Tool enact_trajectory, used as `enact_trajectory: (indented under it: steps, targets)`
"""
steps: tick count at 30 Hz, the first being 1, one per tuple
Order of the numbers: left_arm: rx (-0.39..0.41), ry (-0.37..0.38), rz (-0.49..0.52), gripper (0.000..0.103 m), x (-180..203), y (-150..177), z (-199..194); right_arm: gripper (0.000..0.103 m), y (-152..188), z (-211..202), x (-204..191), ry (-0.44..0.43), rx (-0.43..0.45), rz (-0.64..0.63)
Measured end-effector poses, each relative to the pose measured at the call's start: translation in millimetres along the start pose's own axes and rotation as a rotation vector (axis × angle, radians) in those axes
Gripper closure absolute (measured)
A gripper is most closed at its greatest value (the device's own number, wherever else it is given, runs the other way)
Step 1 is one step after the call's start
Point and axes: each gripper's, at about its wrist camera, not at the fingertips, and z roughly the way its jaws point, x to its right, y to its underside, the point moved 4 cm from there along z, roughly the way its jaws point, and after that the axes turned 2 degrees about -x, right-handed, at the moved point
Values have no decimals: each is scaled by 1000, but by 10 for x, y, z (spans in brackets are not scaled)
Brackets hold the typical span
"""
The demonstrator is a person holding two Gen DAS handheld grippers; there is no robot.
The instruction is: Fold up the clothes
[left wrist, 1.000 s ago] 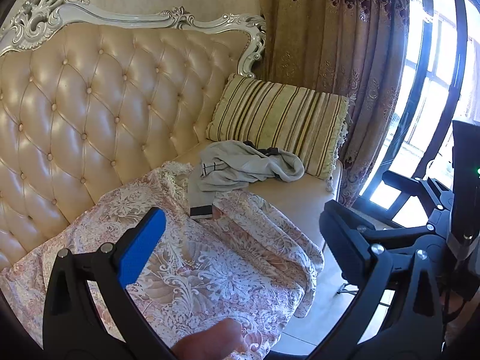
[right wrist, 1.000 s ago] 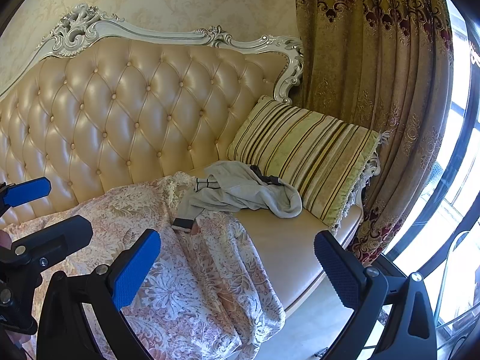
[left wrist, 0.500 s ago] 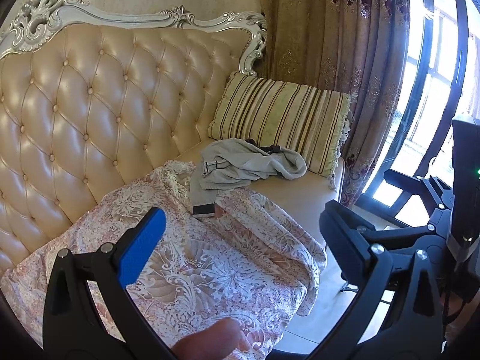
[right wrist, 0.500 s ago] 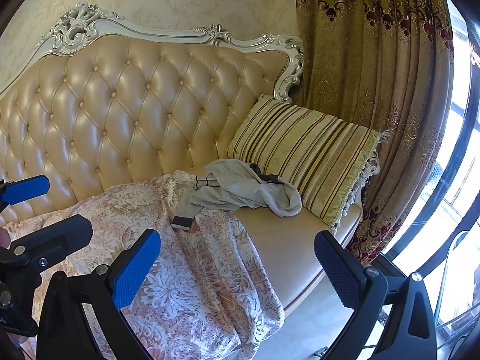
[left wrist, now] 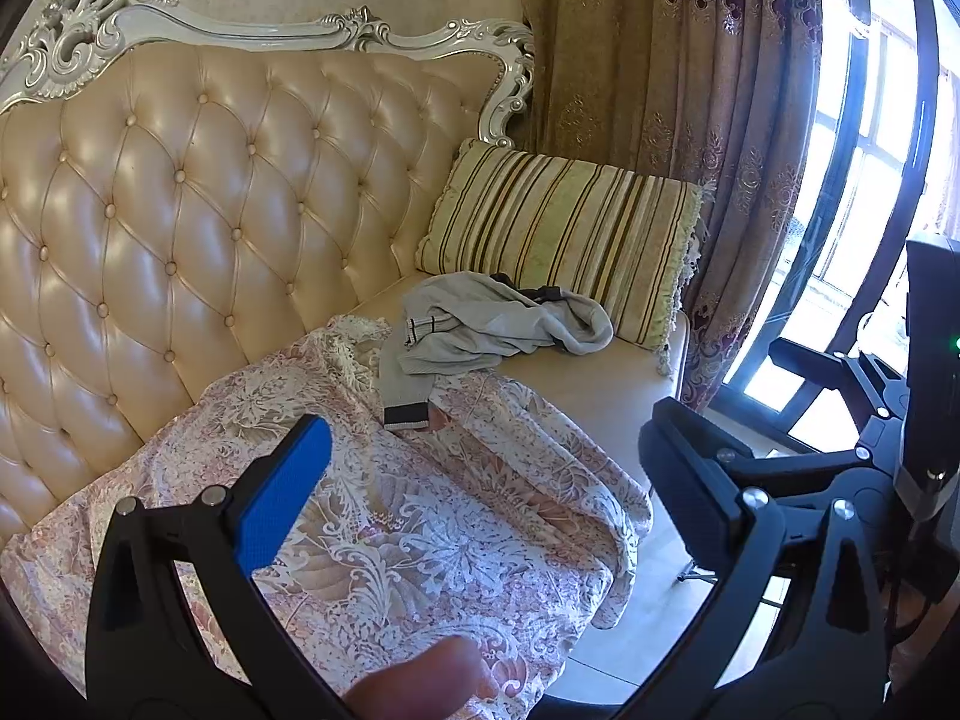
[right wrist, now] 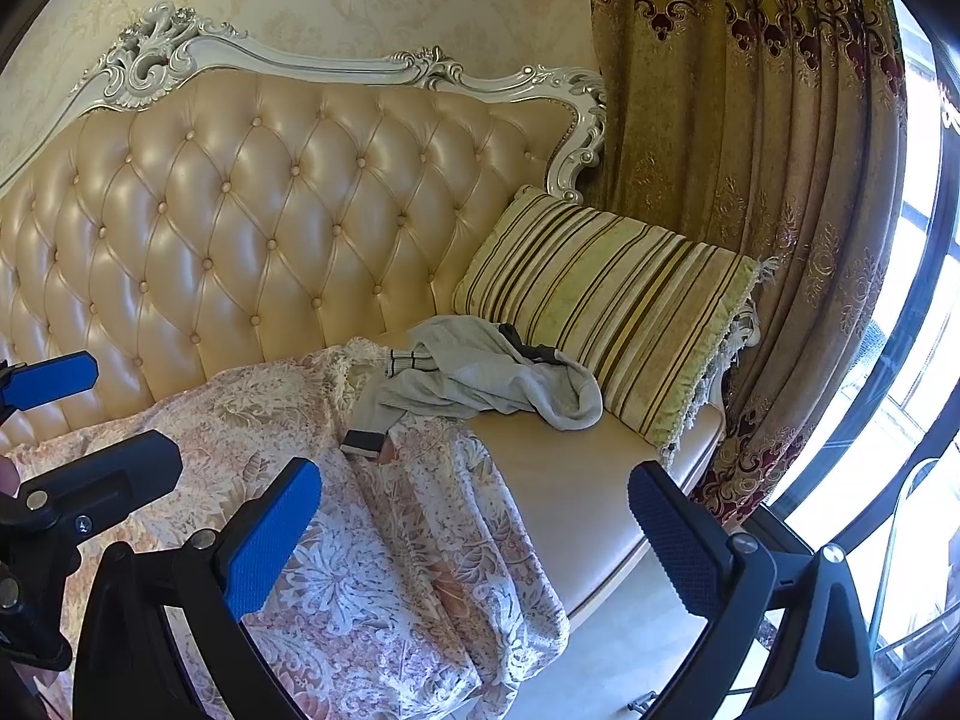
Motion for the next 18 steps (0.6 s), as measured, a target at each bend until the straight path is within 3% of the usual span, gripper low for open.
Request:
enact_trajectory:
  steps: [18]
  targets:
    - [-3, -2, -6, 0, -18, -14, -1, 0, 10, -3, -16, 7, -3, -3]
